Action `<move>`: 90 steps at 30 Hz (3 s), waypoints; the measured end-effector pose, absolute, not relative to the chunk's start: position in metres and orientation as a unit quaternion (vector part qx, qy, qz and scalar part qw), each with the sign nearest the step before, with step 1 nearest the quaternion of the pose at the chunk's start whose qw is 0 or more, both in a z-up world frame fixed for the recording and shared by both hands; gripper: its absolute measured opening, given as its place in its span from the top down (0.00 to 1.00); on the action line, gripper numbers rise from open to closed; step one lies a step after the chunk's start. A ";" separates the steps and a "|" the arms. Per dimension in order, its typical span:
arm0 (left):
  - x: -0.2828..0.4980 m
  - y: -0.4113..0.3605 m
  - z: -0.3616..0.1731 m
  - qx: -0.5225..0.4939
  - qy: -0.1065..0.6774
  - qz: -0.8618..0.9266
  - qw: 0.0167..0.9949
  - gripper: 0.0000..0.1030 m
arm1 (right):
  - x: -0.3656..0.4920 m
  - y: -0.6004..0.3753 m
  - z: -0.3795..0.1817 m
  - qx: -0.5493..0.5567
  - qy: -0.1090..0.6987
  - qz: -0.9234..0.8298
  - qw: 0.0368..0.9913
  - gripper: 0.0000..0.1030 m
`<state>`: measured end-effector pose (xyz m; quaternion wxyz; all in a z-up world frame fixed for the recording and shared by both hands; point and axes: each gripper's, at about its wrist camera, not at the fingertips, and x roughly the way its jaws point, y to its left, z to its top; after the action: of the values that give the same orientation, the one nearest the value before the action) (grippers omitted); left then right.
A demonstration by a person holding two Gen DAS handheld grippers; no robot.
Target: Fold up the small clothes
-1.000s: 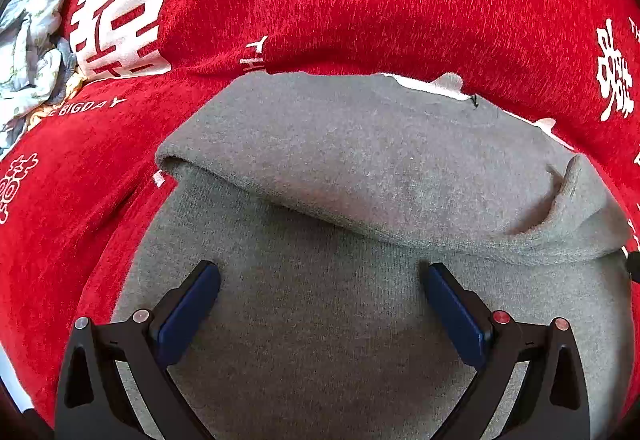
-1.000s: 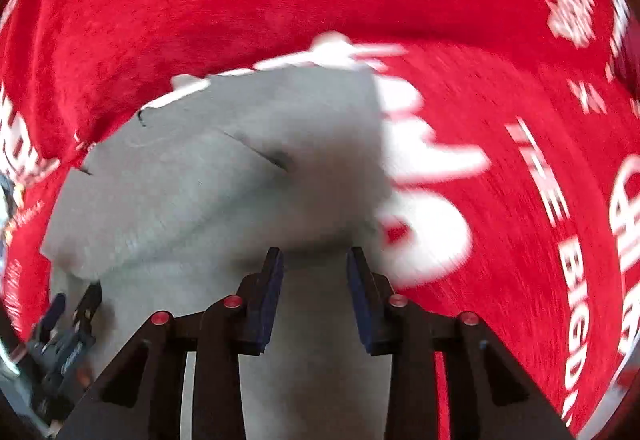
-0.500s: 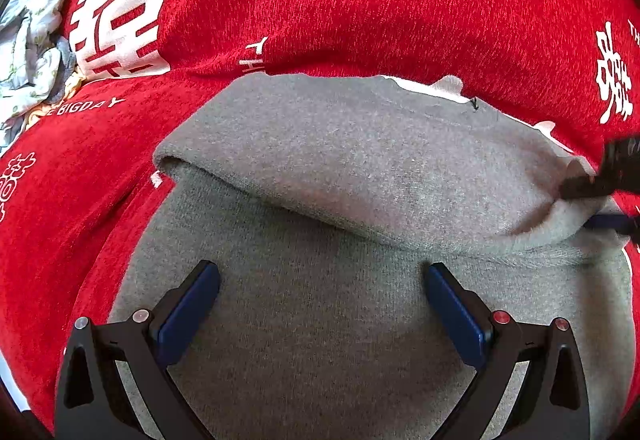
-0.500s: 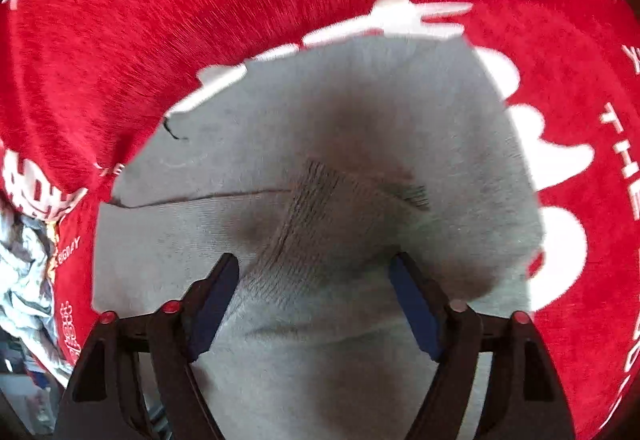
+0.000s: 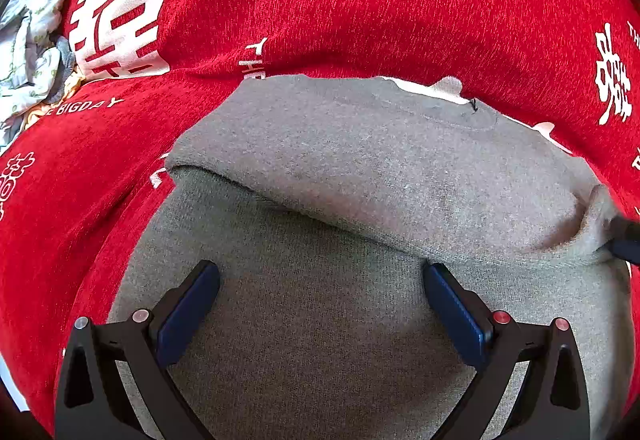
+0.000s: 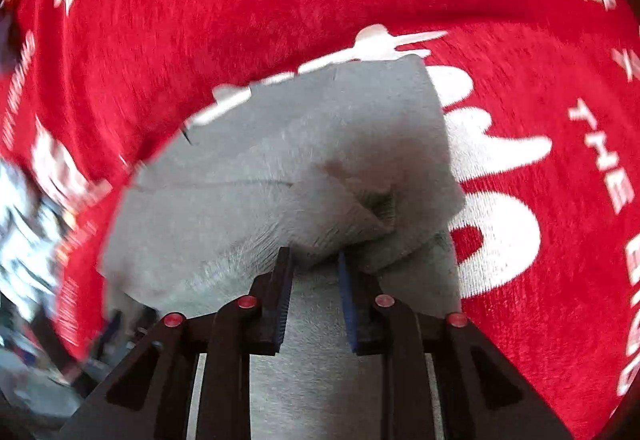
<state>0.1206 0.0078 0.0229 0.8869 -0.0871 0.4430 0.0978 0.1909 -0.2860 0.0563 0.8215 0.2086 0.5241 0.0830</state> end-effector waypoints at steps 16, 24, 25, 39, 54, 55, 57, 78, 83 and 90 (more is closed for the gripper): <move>0.121 0.007 0.023 -0.086 0.443 0.097 0.887 0.01 | 0.223 -0.238 0.102 0.120 0.478 0.126 0.861 0.32; 0.121 0.009 0.023 -0.085 0.444 0.094 0.887 0.01 | 0.203 -0.245 0.068 0.152 0.593 0.153 0.776 0.32; 0.121 0.009 0.023 -0.084 0.444 0.093 0.887 0.01 | 0.194 -0.251 0.069 0.146 0.607 0.141 0.769 0.32; 0.122 0.009 0.024 -0.084 0.445 0.092 0.887 0.01 | 0.223 -0.256 0.094 0.165 0.530 0.147 0.819 0.27; 0.123 0.009 0.024 -0.083 0.445 0.092 0.887 0.01 | 0.223 -0.316 0.105 0.285 0.502 0.153 0.802 0.27; 0.123 0.009 0.024 -0.083 0.446 0.092 0.887 0.01 | 0.233 -0.312 0.102 0.294 0.507 0.165 0.793 0.27; 0.123 0.009 0.024 -0.082 0.446 0.092 0.887 0.01 | 0.252 -0.297 0.087 0.296 0.535 0.181 0.771 0.27; 0.118 0.001 0.029 -0.058 0.469 0.086 0.877 0.01 | 0.253 -0.253 0.074 0.155 0.611 0.097 0.770 0.32; 0.122 -0.003 0.033 -0.053 0.481 0.094 0.870 0.01 | 0.256 -0.233 0.085 0.094 0.558 0.119 0.816 0.40; 0.156 -0.024 0.093 -0.066 0.487 0.026 0.870 0.01 | 0.258 -0.193 0.064 -0.095 0.643 0.134 0.748 0.47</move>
<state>0.1564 -0.0243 0.0928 0.8703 -0.0659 0.4875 0.0262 0.2577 -0.1927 0.0640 0.7484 -0.0952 0.6426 0.1340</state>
